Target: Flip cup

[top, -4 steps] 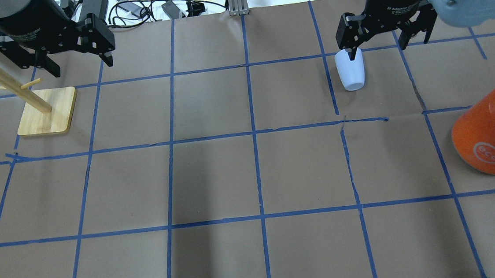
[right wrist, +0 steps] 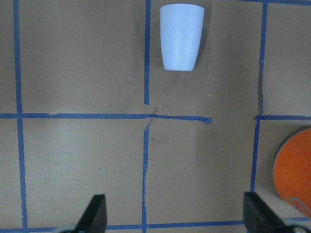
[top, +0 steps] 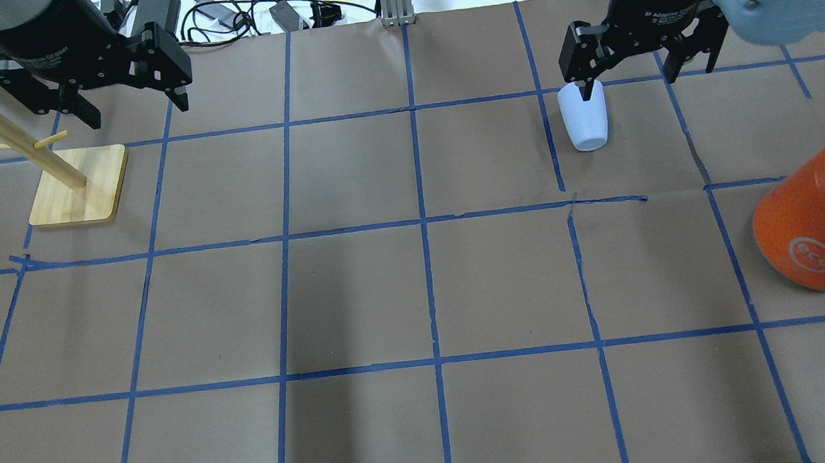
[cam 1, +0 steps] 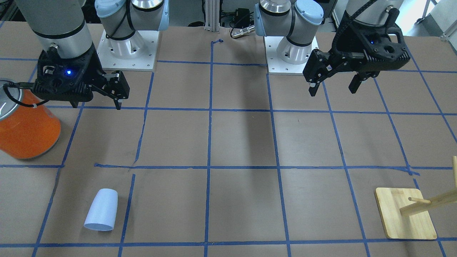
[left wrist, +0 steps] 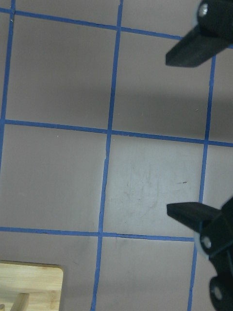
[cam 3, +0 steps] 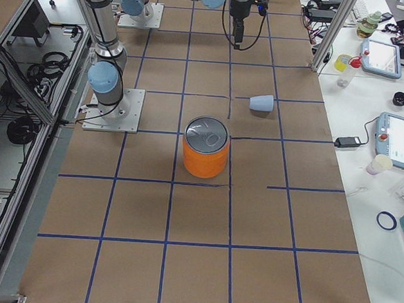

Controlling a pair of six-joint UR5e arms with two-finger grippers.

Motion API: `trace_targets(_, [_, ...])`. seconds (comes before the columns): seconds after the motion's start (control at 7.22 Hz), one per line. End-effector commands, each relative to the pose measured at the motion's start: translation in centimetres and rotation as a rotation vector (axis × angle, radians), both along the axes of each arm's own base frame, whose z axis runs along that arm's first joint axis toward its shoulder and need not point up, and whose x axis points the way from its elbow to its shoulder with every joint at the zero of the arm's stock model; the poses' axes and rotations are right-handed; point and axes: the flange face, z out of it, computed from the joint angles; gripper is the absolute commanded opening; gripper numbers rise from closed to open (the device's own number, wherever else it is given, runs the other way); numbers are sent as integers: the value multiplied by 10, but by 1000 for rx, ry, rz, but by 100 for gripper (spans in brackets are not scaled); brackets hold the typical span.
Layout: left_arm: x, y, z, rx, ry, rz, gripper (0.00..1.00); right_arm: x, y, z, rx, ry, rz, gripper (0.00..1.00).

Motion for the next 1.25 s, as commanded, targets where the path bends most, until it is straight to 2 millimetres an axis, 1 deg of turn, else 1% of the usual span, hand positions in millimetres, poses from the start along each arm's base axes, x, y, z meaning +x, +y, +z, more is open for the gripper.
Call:
trace_targets(0.0, [0, 0, 0, 0, 0, -1, 100, 1, 0, 1, -3, -7, -1, 100])
trace_targets(1.11, [1, 0, 2, -3, 0, 1, 100, -1, -5, -3, -6, -6, -3, 100])
